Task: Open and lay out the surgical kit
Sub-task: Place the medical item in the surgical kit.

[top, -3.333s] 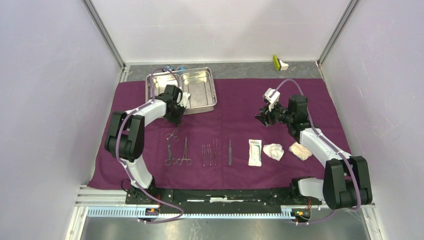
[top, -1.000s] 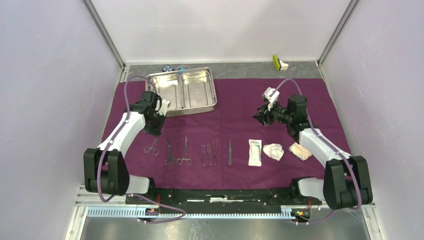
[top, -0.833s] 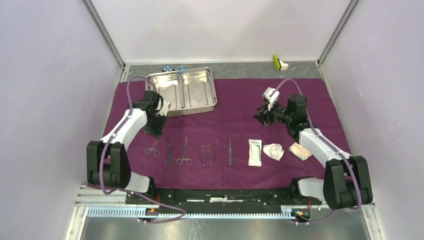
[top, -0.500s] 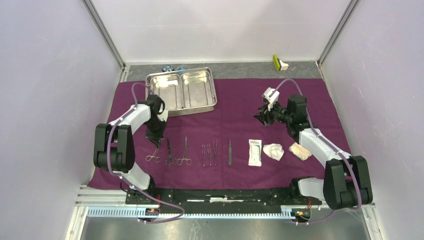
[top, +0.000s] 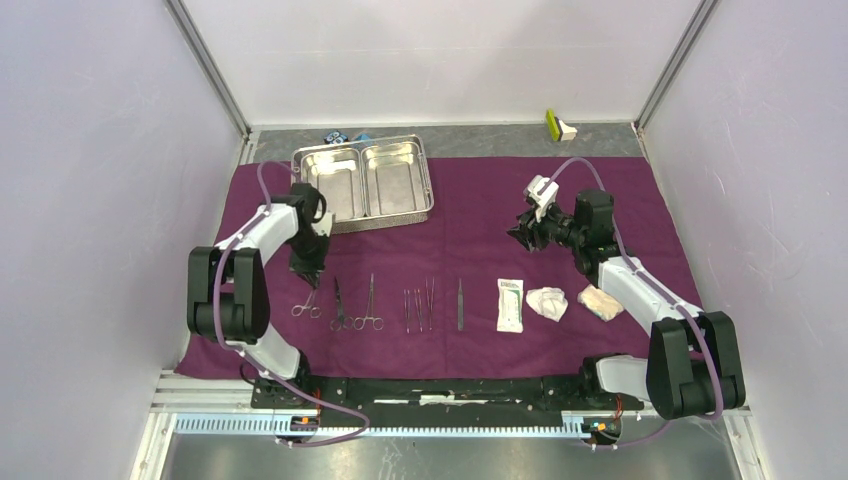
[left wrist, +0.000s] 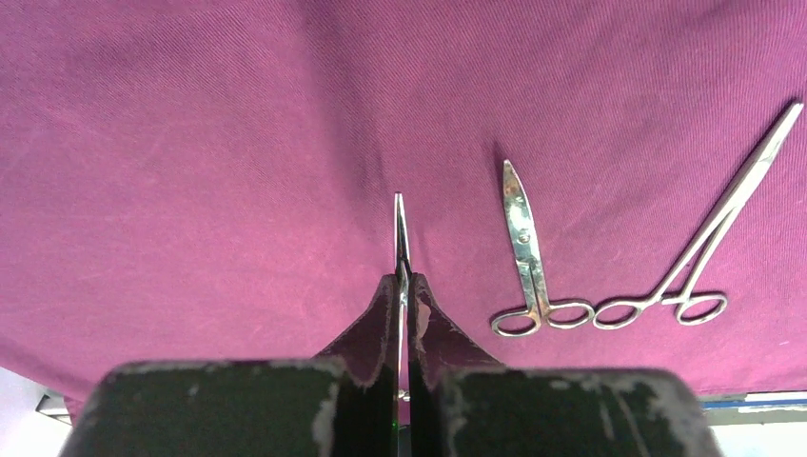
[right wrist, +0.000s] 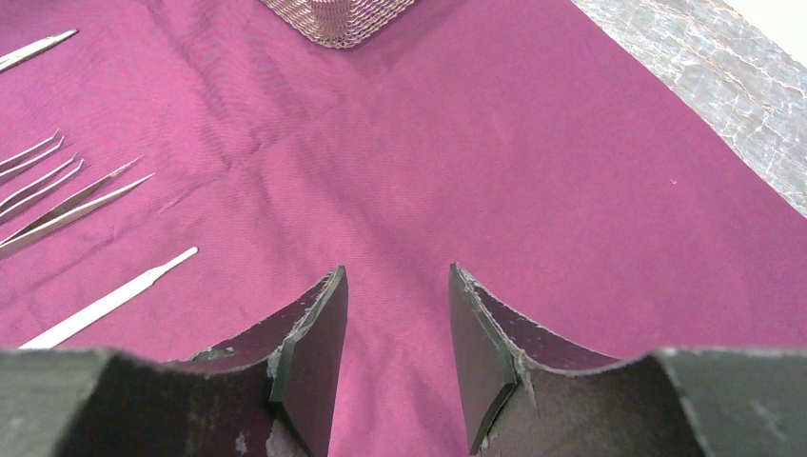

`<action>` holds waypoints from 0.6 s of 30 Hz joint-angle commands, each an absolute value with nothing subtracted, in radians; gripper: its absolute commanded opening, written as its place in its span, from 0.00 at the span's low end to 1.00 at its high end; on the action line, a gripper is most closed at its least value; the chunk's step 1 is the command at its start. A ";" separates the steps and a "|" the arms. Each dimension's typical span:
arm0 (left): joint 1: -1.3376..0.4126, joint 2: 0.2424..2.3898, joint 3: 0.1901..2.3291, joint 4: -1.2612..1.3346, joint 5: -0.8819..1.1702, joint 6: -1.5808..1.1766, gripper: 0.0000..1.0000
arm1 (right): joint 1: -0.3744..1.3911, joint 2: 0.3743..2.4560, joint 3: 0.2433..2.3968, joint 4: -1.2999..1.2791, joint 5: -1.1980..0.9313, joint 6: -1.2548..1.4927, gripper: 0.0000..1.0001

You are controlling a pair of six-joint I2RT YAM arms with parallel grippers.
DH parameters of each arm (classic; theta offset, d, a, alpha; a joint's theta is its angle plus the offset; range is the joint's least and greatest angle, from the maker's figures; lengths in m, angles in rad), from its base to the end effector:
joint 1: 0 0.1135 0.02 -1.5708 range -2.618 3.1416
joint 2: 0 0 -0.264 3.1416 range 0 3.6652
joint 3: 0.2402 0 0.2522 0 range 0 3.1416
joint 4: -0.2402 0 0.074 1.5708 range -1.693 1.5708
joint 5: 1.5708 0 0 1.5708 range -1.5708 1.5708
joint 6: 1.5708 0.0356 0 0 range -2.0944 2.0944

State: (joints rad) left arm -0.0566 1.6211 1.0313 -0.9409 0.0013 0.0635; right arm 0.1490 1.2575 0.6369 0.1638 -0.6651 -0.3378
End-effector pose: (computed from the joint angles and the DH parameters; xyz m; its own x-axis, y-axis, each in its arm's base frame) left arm 0.2742 -0.0156 0.1813 -0.9920 0.1198 -0.0401 0.1198 0.9928 0.0012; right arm 0.2582 0.0610 0.2260 -0.1913 -0.2924 -0.9370 -0.7715 0.6349 -0.0406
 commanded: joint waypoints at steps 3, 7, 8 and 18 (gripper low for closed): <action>-0.044 1.661 1.081 -0.947 0.004 0.041 0.02 | 0.154 1.242 0.629 0.186 -0.664 -0.347 0.50; -0.042 1.701 1.084 -0.967 0.011 0.046 0.02 | 0.153 1.243 0.630 0.186 -0.661 -0.348 0.50; -0.042 1.708 1.083 -0.969 0.011 0.047 0.02 | 0.154 1.244 0.630 0.185 -0.661 -0.348 0.50; -0.039 1.754 1.077 -0.981 0.003 0.052 0.02 | 0.153 1.251 0.632 0.185 -0.663 -0.349 0.50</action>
